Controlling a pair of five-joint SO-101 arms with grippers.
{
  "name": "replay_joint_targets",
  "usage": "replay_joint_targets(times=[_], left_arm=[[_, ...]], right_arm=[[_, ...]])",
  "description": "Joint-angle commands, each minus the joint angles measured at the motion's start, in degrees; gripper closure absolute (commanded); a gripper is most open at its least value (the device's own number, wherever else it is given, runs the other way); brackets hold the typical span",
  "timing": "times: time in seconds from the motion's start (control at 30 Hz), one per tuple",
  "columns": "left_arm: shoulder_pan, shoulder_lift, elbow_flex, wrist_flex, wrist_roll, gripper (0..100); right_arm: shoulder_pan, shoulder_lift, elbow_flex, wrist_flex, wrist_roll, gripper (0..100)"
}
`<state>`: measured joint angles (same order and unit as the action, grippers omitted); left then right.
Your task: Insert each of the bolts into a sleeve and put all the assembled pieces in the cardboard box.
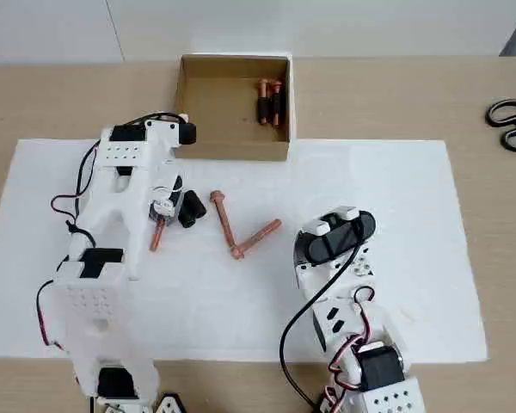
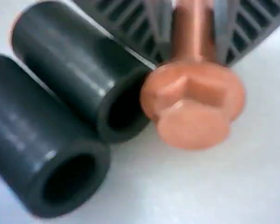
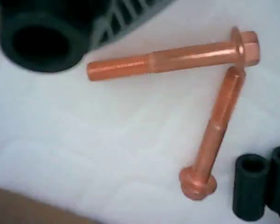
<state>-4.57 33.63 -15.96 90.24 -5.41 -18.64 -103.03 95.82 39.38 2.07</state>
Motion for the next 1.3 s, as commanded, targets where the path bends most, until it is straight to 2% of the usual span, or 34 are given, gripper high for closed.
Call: replay_joint_targets(times=[0.0,0.07,0.2,0.47,0.67,0.87,1.03,1.2,1.27], left_arm=[[-0.62,-0.35,-8.22,5.54,0.26,100],[0.09,-0.44,-14.37,10.64,0.35,100],[1.41,-6.07,-18.07,10.29,0.53,100],[8.35,-32.26,-6.64,10.2,3.87,100],[10.02,-51.6,5.67,6.51,11.96,99],[10.29,-69.27,20.88,-7.56,12.57,99],[10.37,-81.23,39.16,-19.96,12.57,99],[10.73,-94.77,52.09,-35.08,12.92,99],[13.19,-100.66,56.22,-42.73,12.92,99]], right_arm=[[0.48,-0.84,-0.88,-1.27,0.18,99.5],[0.48,-0.84,-0.88,-1.27,0.26,99.5],[0.13,-0.84,-0.88,-1.27,0.35,99.5],[0.04,-0.92,-4.48,-3.82,0.09,99.5],[0.04,-0.92,-6.33,-8.75,0.09,99.5],[0.04,-0.92,-6.07,-10.86,0.09,99.5],[0.13,-0.92,-6.24,-13.23,0.35,99.5],[0.13,-0.92,-5.98,-13.49,0.26,99.5],[0.13,-0.92,-5.98,-13.49,0.18,99.5]])
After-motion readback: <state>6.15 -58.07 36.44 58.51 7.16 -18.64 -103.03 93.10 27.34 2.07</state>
